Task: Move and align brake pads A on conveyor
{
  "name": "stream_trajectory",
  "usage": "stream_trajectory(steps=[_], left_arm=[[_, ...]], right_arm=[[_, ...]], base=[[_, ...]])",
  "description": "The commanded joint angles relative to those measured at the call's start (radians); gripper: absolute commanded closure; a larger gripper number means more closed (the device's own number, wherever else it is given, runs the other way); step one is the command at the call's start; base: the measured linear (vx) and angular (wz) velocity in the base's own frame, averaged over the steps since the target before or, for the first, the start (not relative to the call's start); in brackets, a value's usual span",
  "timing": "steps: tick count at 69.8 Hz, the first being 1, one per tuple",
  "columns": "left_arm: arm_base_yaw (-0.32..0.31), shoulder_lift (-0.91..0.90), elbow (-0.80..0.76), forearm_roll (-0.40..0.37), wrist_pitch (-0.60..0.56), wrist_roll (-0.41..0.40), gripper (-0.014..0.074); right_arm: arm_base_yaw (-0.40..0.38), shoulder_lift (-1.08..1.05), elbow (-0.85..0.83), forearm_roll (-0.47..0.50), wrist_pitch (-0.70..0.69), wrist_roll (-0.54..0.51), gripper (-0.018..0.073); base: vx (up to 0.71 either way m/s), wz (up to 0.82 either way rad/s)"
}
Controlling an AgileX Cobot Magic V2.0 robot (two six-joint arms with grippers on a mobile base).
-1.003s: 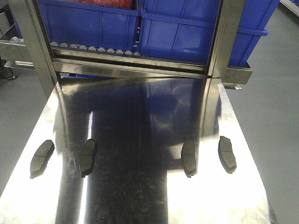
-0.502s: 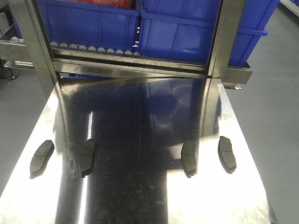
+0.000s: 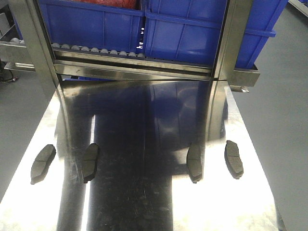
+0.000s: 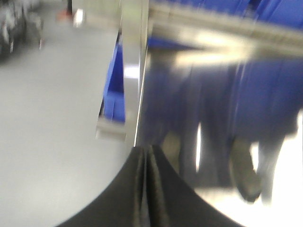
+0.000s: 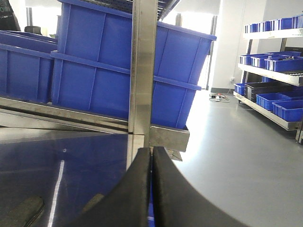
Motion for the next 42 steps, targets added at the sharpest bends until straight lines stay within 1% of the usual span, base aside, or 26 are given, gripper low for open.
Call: stream_trajectory(steps=[1, 10, 17, 27, 34, 42], left_arm=[[0.001, 0.059, -0.04, -0.001, 0.0, -0.006, 0.0602], [0.001, 0.104, -0.038, 0.003, 0.0, -0.006, 0.0602], [0.001, 0.127, -0.038, -0.023, 0.02, -0.016, 0.0601], [0.001, 0.146, -0.043, -0.027, 0.027, -0.016, 0.0582], [0.001, 0.155, -0.043, -0.027, 0.029, -0.014, 0.0532], [0.001, 0.157, -0.043, -0.027, 0.025, -0.002, 0.043]], right_arm=[[-0.004, -0.015, 0.005, -0.004, -0.079, -0.007, 0.0569], [-0.004, -0.015, 0.005, -0.004, -0.079, -0.007, 0.0569], [-0.004, -0.015, 0.005, -0.004, -0.079, -0.007, 0.0569], [-0.004, -0.015, 0.005, -0.004, -0.079, -0.007, 0.0569], [-0.004, -0.015, 0.005, -0.004, -0.079, -0.007, 0.0569], [-0.004, -0.015, 0.005, -0.004, -0.079, -0.007, 0.0569]], base=[[0.0, 0.0], [0.0, 0.0], [0.0, 0.0], [0.0, 0.0], [0.0, 0.0], [0.0, 0.0]])
